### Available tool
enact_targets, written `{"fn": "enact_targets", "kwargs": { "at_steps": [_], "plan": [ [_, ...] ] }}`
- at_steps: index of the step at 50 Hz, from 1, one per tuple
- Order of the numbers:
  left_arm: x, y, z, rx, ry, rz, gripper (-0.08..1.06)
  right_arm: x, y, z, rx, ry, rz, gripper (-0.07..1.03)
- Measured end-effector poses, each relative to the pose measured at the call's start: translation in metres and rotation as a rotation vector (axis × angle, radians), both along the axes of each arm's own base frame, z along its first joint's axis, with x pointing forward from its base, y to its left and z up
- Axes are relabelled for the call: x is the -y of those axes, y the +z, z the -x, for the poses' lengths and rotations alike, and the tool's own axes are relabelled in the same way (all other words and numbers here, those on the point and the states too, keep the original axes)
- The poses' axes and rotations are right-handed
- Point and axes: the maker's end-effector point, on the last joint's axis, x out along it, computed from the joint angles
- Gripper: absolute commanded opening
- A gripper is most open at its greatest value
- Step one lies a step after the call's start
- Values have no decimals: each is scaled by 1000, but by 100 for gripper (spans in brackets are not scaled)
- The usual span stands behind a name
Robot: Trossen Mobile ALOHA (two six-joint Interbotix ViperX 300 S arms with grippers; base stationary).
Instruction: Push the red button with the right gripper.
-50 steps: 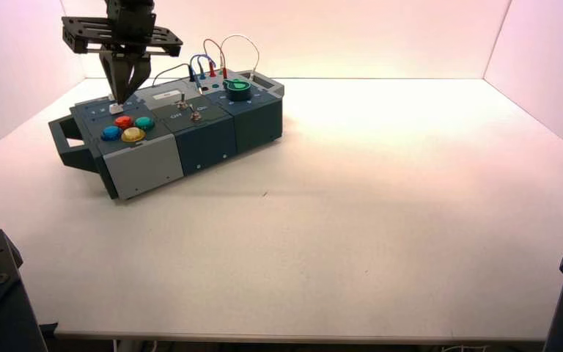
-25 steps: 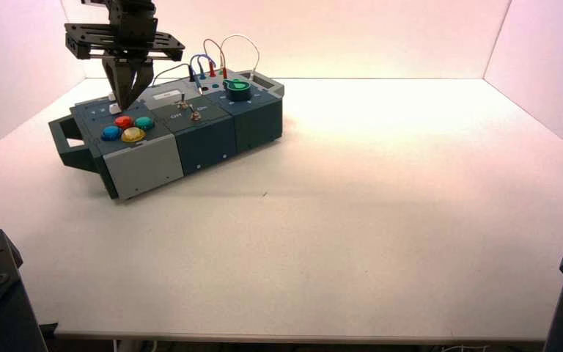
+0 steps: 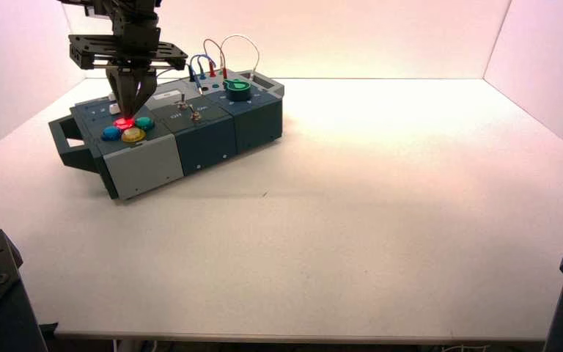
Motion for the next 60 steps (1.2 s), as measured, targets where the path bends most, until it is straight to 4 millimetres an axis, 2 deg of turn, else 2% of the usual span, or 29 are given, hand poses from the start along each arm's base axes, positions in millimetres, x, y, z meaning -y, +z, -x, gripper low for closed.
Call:
{"fn": "enact_targets", "kwargs": {
  "at_steps": [30,41,52,53,60],
  "plan": [
    [0,1,1,5,1,-1,-3,-1,-1,2,-12,-3,-7,-2],
    [-1,1,1,5,2,-5,-3,-6,5,-4,15,9,-22,-2],
    [-1,1,1,7,3,-8,-3,-15,29,-20,105,22,-57,-2],
    [-1,0,0,3,5,-8,-3,-18,40,-25,136,22,-72,-2],
    [-1,-2,-2,-12,3,-6,-3,-24,64,-33,179,31,-97,-2]
  ]
}}
